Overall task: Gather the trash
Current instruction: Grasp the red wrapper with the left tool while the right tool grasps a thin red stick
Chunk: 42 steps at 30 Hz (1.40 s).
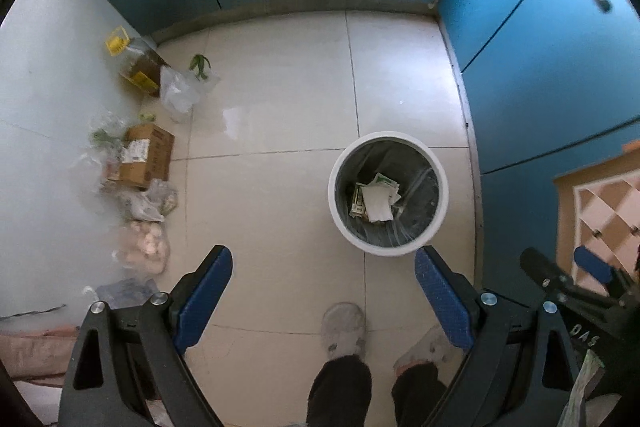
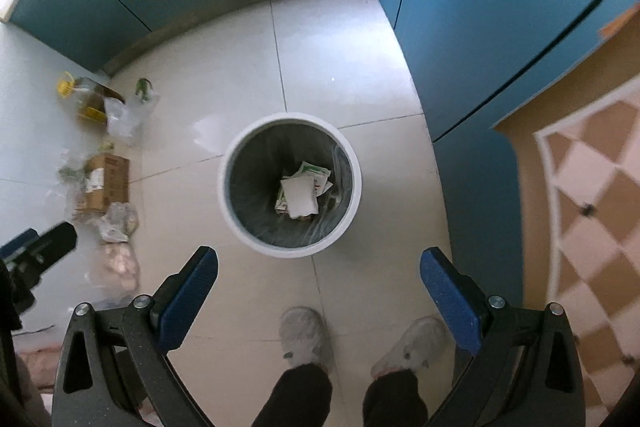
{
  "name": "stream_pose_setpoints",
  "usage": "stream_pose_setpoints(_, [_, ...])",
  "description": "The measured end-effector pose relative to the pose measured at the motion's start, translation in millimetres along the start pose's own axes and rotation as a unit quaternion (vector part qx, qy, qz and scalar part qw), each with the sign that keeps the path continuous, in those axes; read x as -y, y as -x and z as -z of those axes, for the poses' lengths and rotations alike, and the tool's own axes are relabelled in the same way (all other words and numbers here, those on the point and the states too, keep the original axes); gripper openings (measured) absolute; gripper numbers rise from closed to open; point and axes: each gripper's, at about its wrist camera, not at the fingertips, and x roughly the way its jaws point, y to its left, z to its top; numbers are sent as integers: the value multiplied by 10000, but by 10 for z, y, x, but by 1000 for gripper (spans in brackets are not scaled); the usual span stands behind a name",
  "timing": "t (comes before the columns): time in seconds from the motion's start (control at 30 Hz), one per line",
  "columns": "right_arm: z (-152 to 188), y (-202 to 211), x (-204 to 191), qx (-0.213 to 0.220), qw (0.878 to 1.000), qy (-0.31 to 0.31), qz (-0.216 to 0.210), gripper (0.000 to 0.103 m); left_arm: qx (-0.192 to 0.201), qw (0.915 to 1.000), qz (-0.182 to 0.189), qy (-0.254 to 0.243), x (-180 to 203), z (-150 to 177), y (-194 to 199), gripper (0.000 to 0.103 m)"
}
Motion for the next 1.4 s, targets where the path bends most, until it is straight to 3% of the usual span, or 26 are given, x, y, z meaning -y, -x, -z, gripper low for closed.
stream_pose_setpoints(0.4, [274,1987,-22,413,9986,275,-165,102,369,9987,73,-338,188,271,1501,93])
stream_pose_setpoints(0.67, [519,2953,84,619,9956,174,-688,102,799,9958,-138,-427,354,469,2369,93])
stream_pose_setpoints(0.8, [701,3441,280,805,9903,-85,-1129,102,1292,9886,-146,-759,671,566,2857,93])
stream_pose_setpoints(0.97, [1122,4009,872,1241,9804,-709,-1355,102,1654,9761,-105,-1405,1352,694,3145,93])
stream_pose_setpoints(1.07, [1530,4172,1464,1332,9751,-1354,-1146,102,1519,9659,104,-2093,1992,829,3107,93])
stream_pose_setpoints(1.17, [1970,4202,2106,1259,9627,-2215,-912,102,1434,9465,208,-2885,2677,1064,3064,93])
stream_pose_setpoints(1.27, [2583,4179,2825,1108,9369,-3281,-468,102,1366,9255,314,-3518,3292,1386,3023,93])
stream_pose_setpoints(1.4, [3638,4126,3635,682,8846,-4589,470,102,1280,8902,448,-4350,4113,1944,2994,93])
